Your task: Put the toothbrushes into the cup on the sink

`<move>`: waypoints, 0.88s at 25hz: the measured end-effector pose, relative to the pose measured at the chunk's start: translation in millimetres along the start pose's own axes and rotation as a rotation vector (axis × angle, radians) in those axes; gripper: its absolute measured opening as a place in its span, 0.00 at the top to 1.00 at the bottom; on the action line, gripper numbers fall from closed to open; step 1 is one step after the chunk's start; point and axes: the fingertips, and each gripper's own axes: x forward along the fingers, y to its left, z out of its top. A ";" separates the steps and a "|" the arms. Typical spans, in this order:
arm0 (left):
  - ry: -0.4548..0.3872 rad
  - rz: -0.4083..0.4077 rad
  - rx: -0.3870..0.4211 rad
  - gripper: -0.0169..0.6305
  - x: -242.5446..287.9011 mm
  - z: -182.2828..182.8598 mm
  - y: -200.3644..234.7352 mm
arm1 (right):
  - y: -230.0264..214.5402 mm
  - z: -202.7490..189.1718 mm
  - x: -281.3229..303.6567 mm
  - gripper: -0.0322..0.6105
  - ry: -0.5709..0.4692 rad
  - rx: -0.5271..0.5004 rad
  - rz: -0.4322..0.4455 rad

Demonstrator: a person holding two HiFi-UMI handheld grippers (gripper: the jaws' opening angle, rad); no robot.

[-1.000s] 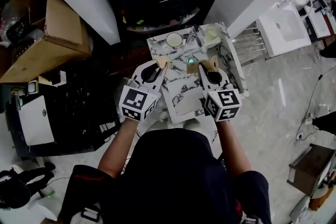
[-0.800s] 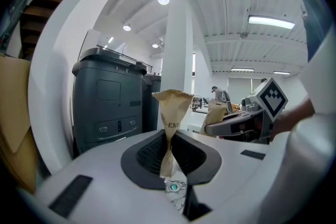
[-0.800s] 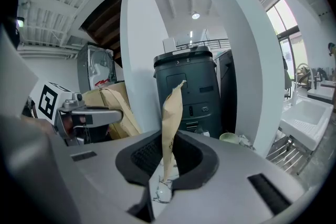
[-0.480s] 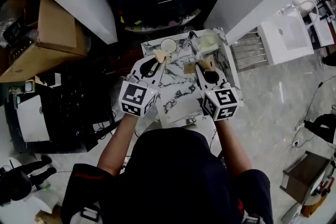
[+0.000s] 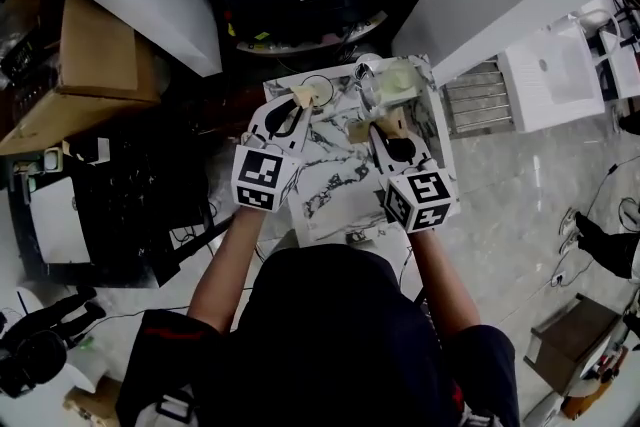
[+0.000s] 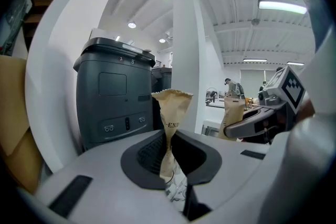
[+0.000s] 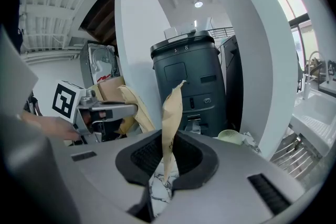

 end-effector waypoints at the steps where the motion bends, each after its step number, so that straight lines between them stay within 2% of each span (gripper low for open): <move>1: 0.002 0.008 -0.006 0.91 3.5 -1.3 2.2 | -1.3 -1.0 0.7 0.85 0.003 0.003 0.003; 9: 0.043 0.038 0.001 0.91 32.3 -22.9 13.6 | -10.0 -7.6 5.3 0.85 0.023 0.026 0.014; 22: 0.102 0.048 -0.074 0.91 49.0 -66.5 15.7 | -10.3 -19.0 9.6 0.85 0.054 0.028 0.017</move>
